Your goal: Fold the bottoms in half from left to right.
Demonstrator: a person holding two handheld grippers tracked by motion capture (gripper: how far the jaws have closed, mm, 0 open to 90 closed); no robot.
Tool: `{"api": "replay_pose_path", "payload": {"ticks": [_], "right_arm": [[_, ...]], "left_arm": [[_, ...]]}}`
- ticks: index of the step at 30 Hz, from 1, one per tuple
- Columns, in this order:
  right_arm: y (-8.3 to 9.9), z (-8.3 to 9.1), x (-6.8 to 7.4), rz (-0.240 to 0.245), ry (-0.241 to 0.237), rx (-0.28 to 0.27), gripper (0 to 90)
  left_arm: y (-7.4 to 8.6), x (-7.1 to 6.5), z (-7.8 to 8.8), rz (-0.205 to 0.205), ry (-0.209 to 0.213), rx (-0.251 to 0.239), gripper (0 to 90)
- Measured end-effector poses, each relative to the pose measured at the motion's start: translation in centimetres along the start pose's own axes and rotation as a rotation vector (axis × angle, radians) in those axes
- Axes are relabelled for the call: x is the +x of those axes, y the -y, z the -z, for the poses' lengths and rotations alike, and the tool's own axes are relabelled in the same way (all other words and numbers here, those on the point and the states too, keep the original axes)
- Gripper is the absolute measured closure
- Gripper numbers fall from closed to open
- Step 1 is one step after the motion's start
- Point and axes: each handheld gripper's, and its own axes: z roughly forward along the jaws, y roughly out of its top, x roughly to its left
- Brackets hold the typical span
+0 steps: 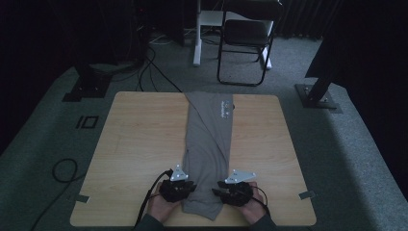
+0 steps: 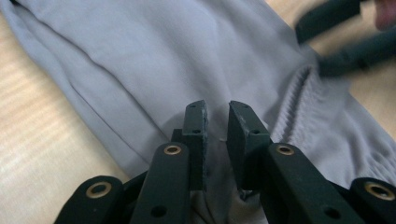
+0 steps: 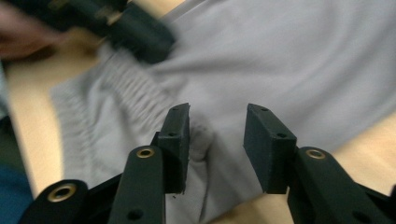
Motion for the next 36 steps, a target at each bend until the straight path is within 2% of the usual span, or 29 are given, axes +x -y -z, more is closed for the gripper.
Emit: {"api": "replay_pose_path", "payload": {"ticks": [3,6,11,14,16,17,19,21,24,26,29,32,33,36], "right_arm": [[-0.3,-0.1,-0.6,-0.011,0.04,-0.013,61.7],[-0.4,-0.8,-0.4,0.004,0.033,0.021,60.9],[0.3,-1.4,1.4,0.062,-0.017,0.067,57.5],[0.8,-1.5,2.4,0.093,-0.037,0.083,58.3],[0.8,-1.4,2.7,0.123,-0.068,0.089,60.9],[0.6,-1.4,2.7,0.133,-0.057,0.081,61.0],[0.1,-1.4,2.1,0.133,0.011,0.051,59.2],[-0.6,-1.4,0.7,0.078,0.075,0.019,59.1],[-1.6,-1.5,-1.8,-0.01,0.167,-0.026,57.5],[-2.1,-1.5,-3.3,-0.044,0.221,-0.031,56.2],[-2.4,-1.5,-4.9,-0.079,0.252,-0.042,55.4],[-2.3,-1.8,-5.7,-0.091,0.275,-0.026,53.9],[-2.3,-2.0,-5.9,-0.094,0.285,-0.016,53.9],[-2.1,-2.6,-6.2,-0.104,0.295,0.014,56.0]], "left_arm": [[0.7,-0.5,0.5,-0.003,0.006,0.01,76.8],[1.1,-0.8,0.6,-0.019,0.007,0.02,76.0],[1.0,-0.4,0.9,-0.003,0.006,0.007,74.9],[0.5,0.0,1.1,-0.006,-0.015,-0.021,73.9],[-0.1,0.5,1.0,-0.01,-0.037,-0.041,73.3],[-0.4,0.9,0.9,-0.009,-0.05,-0.048,73.4],[-1.2,1.8,0.4,0.007,-0.076,-0.071,73.0],[-2.1,2.6,-0.3,0.021,-0.111,-0.08,70.7],[-3.2,3.5,-1.7,0.033,-0.186,-0.067,68.8],[-3.6,3.9,-2.4,0.052,-0.198,-0.052,68.7],[-3.6,3.8,-3.3,0.051,-0.211,-0.025,69.3],[-3.6,3.4,-3.4,0.028,-0.213,-0.031,81.8],[-3.6,3.2,-3.4,0.02,-0.231,-0.027,87.3],[-3.6,3.1,-3.0,0.011,-0.238,-0.023,90.0]]}}
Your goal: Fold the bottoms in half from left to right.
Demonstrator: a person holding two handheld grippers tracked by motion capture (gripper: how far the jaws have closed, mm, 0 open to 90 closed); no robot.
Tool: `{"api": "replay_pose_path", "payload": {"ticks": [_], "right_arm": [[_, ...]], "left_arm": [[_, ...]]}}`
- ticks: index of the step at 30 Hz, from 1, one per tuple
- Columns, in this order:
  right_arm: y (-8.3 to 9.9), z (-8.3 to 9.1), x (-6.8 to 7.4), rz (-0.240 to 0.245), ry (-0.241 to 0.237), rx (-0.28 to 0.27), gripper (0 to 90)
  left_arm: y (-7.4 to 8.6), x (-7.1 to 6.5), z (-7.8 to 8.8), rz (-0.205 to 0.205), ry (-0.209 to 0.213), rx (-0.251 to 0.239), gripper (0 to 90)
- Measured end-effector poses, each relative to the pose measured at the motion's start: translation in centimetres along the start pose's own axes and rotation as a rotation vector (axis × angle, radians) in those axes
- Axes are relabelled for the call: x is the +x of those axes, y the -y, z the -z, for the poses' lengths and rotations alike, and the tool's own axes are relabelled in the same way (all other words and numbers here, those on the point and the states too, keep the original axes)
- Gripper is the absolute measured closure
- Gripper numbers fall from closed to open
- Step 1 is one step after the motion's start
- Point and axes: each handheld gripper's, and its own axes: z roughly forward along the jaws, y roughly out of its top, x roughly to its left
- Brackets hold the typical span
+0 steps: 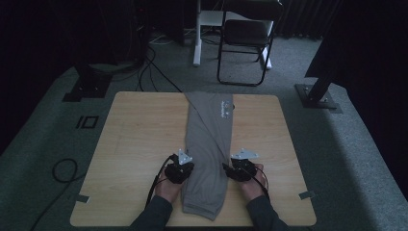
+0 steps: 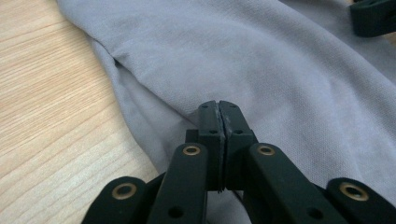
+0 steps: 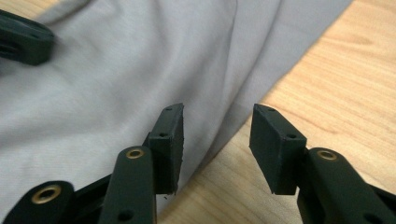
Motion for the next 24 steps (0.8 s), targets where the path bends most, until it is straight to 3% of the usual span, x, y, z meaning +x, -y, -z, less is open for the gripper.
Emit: {"api": "replay_pose_path", "payload": {"ticks": [7,10,12,17,21,23,24], "right_arm": [[0.3,-0.3,0.1,0.011,-0.008,0.025,69.6],[0.4,-0.2,0.1,0.006,-0.011,0.031,74.6],[0.4,-0.1,0.1,-0.002,-0.019,0.032,75.4],[0.6,-0.1,0.0,-0.01,-0.026,0.028,73.6],[0.6,-0.1,0.0,-0.005,-0.033,0.027,72.8],[0.6,-0.1,0.1,-0.002,-0.035,0.028,72.7],[0.6,-0.1,0.1,-0.003,-0.034,0.029,72.6]], "left_arm": [[1.2,0.7,2.1,0.023,-0.033,-0.025,90.0],[1.8,1.5,2.7,0.079,-0.05,-0.038,88.6],[2.1,1.7,3.0,0.123,-0.016,-0.043,84.9],[3.1,0.4,3.9,0.1,0.061,-0.038,74.0],[3.5,-0.6,3.6,0.073,0.077,-0.015,68.8],[3.7,-0.9,3.2,0.065,0.083,0.0,69.2],[3.8,-1.0,3.2,0.058,0.085,-0.004,74.0]]}}
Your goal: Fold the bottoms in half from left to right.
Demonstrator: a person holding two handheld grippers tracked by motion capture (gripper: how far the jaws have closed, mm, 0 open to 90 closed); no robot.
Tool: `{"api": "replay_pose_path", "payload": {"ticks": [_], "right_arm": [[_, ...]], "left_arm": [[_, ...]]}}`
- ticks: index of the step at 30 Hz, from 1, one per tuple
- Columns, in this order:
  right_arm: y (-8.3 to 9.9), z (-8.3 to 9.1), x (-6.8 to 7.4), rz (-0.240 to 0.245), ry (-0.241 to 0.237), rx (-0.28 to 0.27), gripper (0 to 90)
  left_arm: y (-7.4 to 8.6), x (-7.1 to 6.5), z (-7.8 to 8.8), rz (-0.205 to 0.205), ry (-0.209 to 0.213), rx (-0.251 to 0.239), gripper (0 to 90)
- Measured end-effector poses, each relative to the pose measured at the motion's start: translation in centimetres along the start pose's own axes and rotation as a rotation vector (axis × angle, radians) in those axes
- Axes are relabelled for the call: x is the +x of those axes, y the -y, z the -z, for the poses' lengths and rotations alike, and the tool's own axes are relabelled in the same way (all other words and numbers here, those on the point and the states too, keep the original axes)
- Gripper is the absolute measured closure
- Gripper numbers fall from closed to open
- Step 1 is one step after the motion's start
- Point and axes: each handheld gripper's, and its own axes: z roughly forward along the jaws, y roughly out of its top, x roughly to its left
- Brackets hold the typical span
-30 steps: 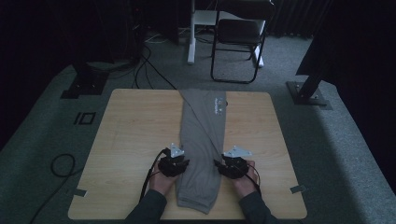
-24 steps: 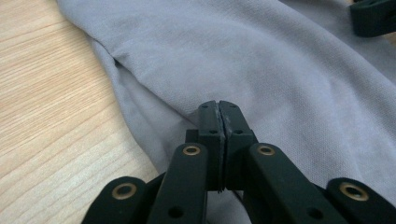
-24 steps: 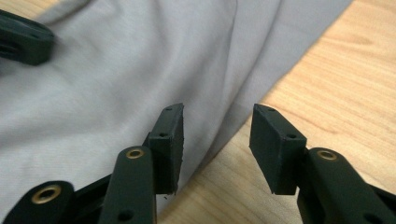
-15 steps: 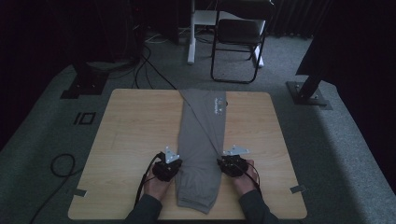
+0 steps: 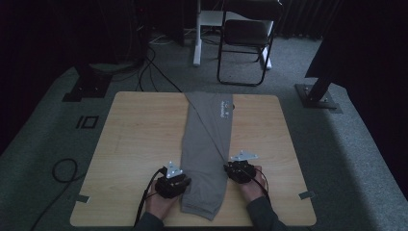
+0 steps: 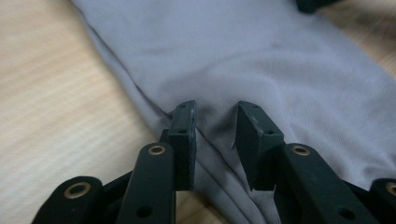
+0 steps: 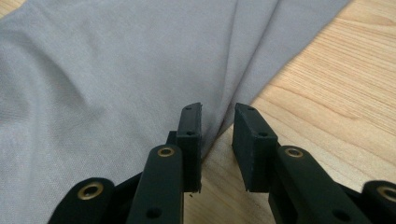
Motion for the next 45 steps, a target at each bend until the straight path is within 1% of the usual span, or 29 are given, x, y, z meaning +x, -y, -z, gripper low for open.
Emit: {"api": "replay_pose_path", "payload": {"ticks": [2,3,5,9,12,14,15,16,17,18,20,23,24,25,26,27,29,31,32,33,34,35,36,37,38,41,42,43,45], "right_arm": [[0.0,0.0,0.0,0.002,-0.001,0.0,72.7],[0.0,0.0,-0.1,0.004,-0.004,-0.001,73.1],[0.0,0.0,-0.1,0.004,-0.007,0.0,75.5],[0.1,0.1,-0.2,-0.004,-0.008,0.002,77.3],[0.2,0.3,-0.5,-0.02,0.005,0.002,76.1],[0.2,0.3,-0.6,-0.029,0.026,0.006,75.2],[0.1,0.4,-0.7,-0.034,0.036,0.004,73.9],[0.1,0.4,-0.8,-0.039,0.039,-0.001,71.9],[0.1,0.4,-0.8,-0.039,0.039,-0.001,71.9],[-0.2,0.3,-0.8,-0.038,0.031,-0.021,64.5],[-0.7,0.1,-0.7,-0.027,0.034,-0.036,59.5],[-1.8,-0.7,-0.7,-0.025,0.042,-0.049,56.4],[-1.8,-0.7,-0.7,-0.025,0.042,-0.049,56.4],[-2.2,-1.1,-0.6,-0.015,0.044,-0.05,55.4],[-3.2,-1.8,-0.3,0.014,0.056,-0.058,52.6],[-3.5,-2.1,-0.3,0.02,0.06,-0.058,51.5],[-4.3,-3.1,-0.5,0.029,0.075,-0.055,51.6],[-4.8,-4.4,-1.0,0.032,0.086,-0.032,51.6],[-4.9,-4.7,-1.3,0.031,0.094,-0.024,52.0],[-4.9,-4.9,-1.7,0.018,0.104,-0.013,53.2],[-4.9,-5.0,-2.3,-0.016,0.087,-0.015,57.3],[-4.8,-4.9,-2.6,-0.041,0.074,-0.015,59.2],[-4.6,-4.7,-3.0,-0.065,0.066,-0.022,62.7],[-4.6,-4.7,-3.0,-0.065,0.066,-0.022,62.7],[-4.1,-4.4,-3.4,-0.066,0.065,-0.03,64.0],[-3.7,-4.0,-3.5,-0.059,0.056,-0.03,65.8],[-3.6,-3.8,-3.5,-0.055,0.054,-0.025,66.3],[-3.4,-3.6,-3.5,-0.053,0.053,-0.023,67.2],[-3.0,-3.2,-3.3,-0.047,0.051,-0.021,67.8]], "left_arm": [[0.0,-0.1,0.1,-0.005,0.002,0.005,88.5],[0.0,-0.3,0.3,-0.008,-0.019,0.014,88.5],[0.2,-0.6,0.8,-0.018,-0.027,0.021,90.0],[1.1,-1.0,2.0,-0.025,-0.06,0.036,90.0],[1.2,-0.8,2.3,-0.016,-0.063,0.027,88.2],[1.0,-0.7,2.3,-0.014,-0.072,0.022,82.2],[0.5,-0.4,2.3,-0.006,-0.073,-0.002,79.7],[0.1,-0.3,2.2,-0.007,-0.068,-0.018,78.1],[0.1,-0.3,2.2,-0.007,-0.068,-0.018,75.7],[-0.8,0.1,1.7,-0.038,-0.075,-0.052,72.0],[-2.0,0.8,0.6,-0.03,-0.083,-0.063,68.7],[-3.8,2.2,-1.2,-0.013,-0.112,-0.077,62.5],[-3.8,2.2,-1.2,-0.013,-0.112,-0.077,60.6],[-4.6,2.7,-2.0,-0.016,-0.133,-0.081,60.6],[-5.6,3.4,-3.0,-0.02,-0.155,-0.087,60.3],[-6.1,3.7,-3.5,-0.021,-0.166,-0.091,59.7],[-7.0,4.4,-4.5,-0.015,-0.179,-0.085,59.5],[-7.6,5.1,-5.5,-0.006,-0.202,-0.053,58.4],[-7.7,5.4,-6.0,0.002,-0.215,-0.035,58.4],[-7.7,5.4,-6.0,0.002,-0.215,-0.035,59.4],[-7.5,5.9,-6.6,0.019,-0.196,-0.008,62.9],[-7.3,5.9,-6.6,0.022,-0.183,-0.02,66.0],[-7.1,5.9,-6.5,0.026,-0.179,-0.026,67.1],[-7.1,5.9,-6.5,0.026,-0.179,-0.026,67.3],[-6.8,5.7,-6.3,0.038,-0.16,-0.031,67.3],[-6.1,5.2,-5.7,0.018,-0.144,-0.03,68.6],[-6.1,5.2,-5.7,0.018,-0.144,-0.03,68.7],[-5.5,4.7,-5.2,0.021,-0.124,-0.036,68.7],[-5.2,4.5,-5.0,0.017,-0.115,-0.035,68.7]]}}
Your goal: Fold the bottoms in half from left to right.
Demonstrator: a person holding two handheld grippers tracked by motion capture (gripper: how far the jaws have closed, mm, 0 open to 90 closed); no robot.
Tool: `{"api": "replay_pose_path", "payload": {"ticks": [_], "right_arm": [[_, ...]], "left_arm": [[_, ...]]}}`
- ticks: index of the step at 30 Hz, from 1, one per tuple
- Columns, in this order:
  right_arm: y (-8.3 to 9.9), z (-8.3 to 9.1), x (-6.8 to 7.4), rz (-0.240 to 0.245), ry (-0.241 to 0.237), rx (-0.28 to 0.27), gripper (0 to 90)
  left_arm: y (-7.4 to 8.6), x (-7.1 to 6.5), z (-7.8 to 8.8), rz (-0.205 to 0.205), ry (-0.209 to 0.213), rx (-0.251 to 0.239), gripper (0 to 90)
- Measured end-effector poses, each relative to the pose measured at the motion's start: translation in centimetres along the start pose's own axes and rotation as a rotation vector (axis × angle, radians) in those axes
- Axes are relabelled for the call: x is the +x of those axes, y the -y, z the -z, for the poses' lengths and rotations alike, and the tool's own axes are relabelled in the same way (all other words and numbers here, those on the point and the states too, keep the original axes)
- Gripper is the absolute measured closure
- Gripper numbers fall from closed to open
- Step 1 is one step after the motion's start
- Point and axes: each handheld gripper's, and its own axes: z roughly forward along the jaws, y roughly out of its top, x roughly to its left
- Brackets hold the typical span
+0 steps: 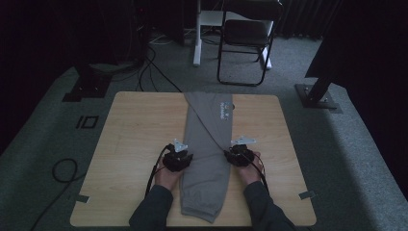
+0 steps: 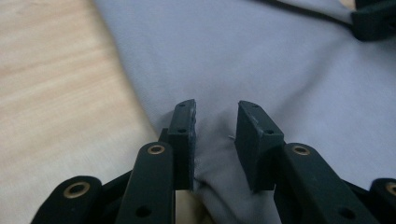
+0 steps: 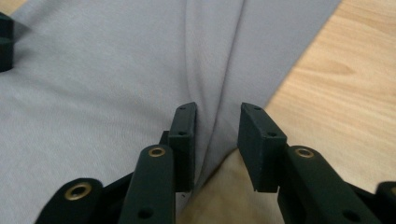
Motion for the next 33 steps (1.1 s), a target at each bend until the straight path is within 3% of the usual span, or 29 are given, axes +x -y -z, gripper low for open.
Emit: {"api": "replay_pose_path", "payload": {"ticks": [4,5,6,10,11,13,14,15,17,20,24,25,29,33], "right_arm": [[0.8,0.8,0.3,0.015,-0.011,0.002,68.2],[1.4,1.5,0.4,0.017,-0.029,0.002,68.1],[1.8,1.8,0.4,0.018,-0.033,0.003,68.2],[3.0,3.2,0.7,0.029,-0.043,0.017,68.1],[3.2,3.6,0.7,0.026,-0.046,0.024,68.0],[3.4,3.9,0.8,0.032,-0.049,0.032,67.3],[3.6,4.2,0.8,0.036,-0.052,0.036,67.1],[3.9,4.6,0.8,0.044,-0.053,0.036,66.3],[3.7,4.7,0.7,0.061,-0.045,0.006,64.1],[2.5,4.2,0.8,0.068,-0.045,-0.011,58.4],[0.3,2.4,1.7,0.095,-0.05,-0.022,56.1],[-0.4,1.8,2.1,0.107,-0.053,-0.025,56.1],[-2.6,-0.6,3.2,0.168,-0.052,-0.035,61.8],[-4.3,-2.8,3.8,0.19,-0.049,0.003,63.4]], "left_arm": [[1.2,-1.2,1.2,-0.006,0.022,0.002,68.5],[2.0,-1.7,1.9,0.025,0.05,-0.007,68.5],[2.0,-1.7,1.9,0.025,0.05,-0.007,68.5],[3.3,-3.3,3.2,0.004,0.061,-0.011,68.4],[3.8,-4.2,3.7,-0.023,0.063,-0.005,68.4],[4.1,-4.5,4.0,-0.026,0.072,0.001,68.4],[4.2,-4.7,4.2,-0.008,0.091,0.004,68.4],[4.3,-5.0,4.6,-0.033,0.106,0.019,68.8],[4.1,-5.0,4.7,-0.056,0.09,-0.006,67.9],[3.1,-4.0,4.5,-0.023,0.067,-0.052,63.1],[1.6,-2.6,3.9,0.001,0.029,-0.08,61.4],[0.7,-1.7,3.4,0.02,0.014,-0.106,61.4],[-0.5,-0.4,2.4,0.049,-0.014,-0.121,61.4],[-0.9,-0.2,1.6,0.047,-0.024,-0.111,61.4]]}}
